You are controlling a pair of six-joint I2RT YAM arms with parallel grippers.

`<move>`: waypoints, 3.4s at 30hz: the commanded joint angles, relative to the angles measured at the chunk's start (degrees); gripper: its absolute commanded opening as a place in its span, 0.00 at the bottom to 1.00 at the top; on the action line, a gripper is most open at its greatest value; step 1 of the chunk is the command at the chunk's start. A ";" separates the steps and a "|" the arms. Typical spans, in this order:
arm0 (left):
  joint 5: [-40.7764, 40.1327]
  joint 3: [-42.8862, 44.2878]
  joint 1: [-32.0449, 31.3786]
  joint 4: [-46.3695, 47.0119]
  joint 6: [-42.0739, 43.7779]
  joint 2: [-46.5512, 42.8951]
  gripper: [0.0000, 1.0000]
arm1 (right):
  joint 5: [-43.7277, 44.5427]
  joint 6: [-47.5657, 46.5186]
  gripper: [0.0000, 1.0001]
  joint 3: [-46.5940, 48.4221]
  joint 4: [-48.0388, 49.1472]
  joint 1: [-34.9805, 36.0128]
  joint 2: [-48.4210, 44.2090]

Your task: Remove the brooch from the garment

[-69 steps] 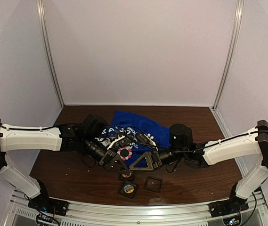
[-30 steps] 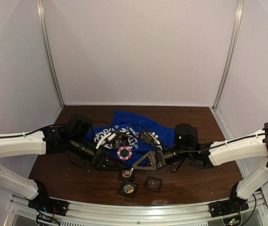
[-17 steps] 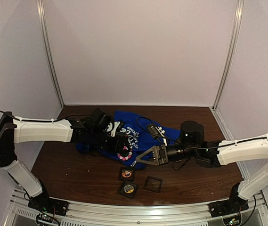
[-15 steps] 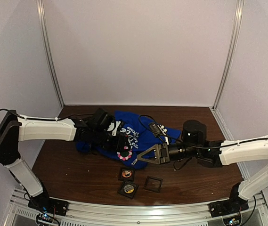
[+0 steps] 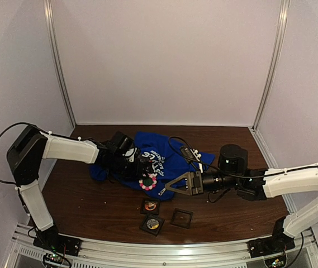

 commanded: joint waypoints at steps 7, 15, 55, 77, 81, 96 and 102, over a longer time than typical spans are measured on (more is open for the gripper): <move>3.73 -0.73 0.16 4.16 -3.07 2.67 0.36 | 0.83 0.09 0.00 -0.24 0.70 -0.21 0.16; 3.65 -3.50 0.16 5.98 -5.26 2.49 0.21 | 0.83 0.41 0.00 -0.24 1.05 -0.21 0.61; 26.77 -23.38 -3.54 40.23 -9.62 -28.13 0.00 | 20.77 -0.80 0.00 1.80 -1.06 1.72 -3.20; 18.82 -18.24 -8.61 28.20 -6.15 -29.50 0.00 | 24.27 -3.27 0.00 3.17 -5.28 1.72 -3.90; 18.68 -18.16 -8.80 28.55 -6.49 -29.50 0.00 | 24.57 -3.36 0.00 3.10 -6.13 1.72 -3.67; 18.99 -18.03 -9.02 29.77 -7.65 -29.39 0.00 | 24.65 -4.13 0.00 3.88 -6.81 1.72 -0.96; 19.00 -17.73 -9.33 29.88 -7.75 -28.94 0.00 | 24.78 -4.54 0.00 4.54 -7.01 1.81 -0.08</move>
